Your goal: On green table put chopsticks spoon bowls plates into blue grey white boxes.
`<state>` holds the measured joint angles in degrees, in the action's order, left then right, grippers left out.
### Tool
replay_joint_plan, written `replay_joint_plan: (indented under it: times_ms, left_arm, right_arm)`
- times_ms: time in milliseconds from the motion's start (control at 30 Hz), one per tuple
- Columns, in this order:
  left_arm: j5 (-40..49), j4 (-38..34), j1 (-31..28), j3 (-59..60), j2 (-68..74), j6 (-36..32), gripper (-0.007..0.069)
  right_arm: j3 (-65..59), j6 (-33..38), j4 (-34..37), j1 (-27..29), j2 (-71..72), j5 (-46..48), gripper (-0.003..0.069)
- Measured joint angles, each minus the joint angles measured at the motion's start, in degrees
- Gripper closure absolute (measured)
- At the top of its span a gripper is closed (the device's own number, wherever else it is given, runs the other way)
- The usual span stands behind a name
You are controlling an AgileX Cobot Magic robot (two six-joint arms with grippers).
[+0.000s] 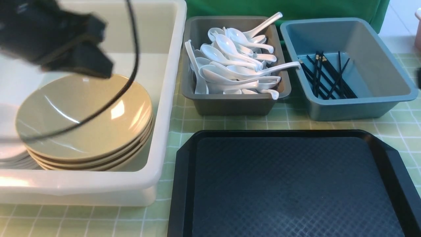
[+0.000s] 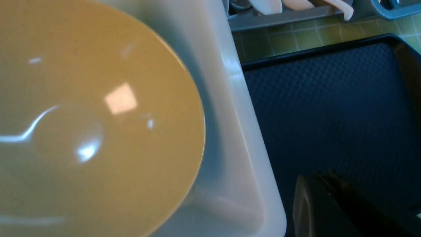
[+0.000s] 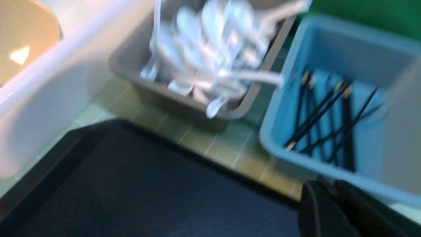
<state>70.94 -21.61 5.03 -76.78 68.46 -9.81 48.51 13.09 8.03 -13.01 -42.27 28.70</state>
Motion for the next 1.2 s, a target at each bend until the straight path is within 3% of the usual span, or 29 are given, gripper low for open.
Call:
replay_joint_plan:
  times_ms: [333, 467, 733, 1100, 1200]
  left_arm:
    - [-6.58, 1.53, 0.00, 31.51, -39.75, 1.45, 0.0627]
    - [-7.64, 4.08, 0.00, 41.04, -55.49, 7.03, 0.0627]
    - [-11.02, 13.14, 0.00, 42.93, -59.47, 9.81, 0.0627]
    - [-11.49, 14.75, 0.00, 42.93, -59.47, 10.30, 0.0627]
    - [-12.57, 18.97, 0.00, 43.16, -59.47, 8.97, 0.0627]
  right_arm:
    - [-28.36, 1.21, -0.37, 0.00, 25.02, -9.91, 0.0589]
    - [-34.87, 1.21, -0.37, 0.00, 30.13, -18.69, 0.0583]
    - [-35.60, 1.21, -0.37, 0.00, 30.61, -20.93, 0.0576]
    - [-35.82, 1.21, -0.37, 0.00, 30.61, -20.88, 0.0564]
    - [-35.82, 1.21, -0.37, 0.00, 30.61, -20.88, 0.0560]
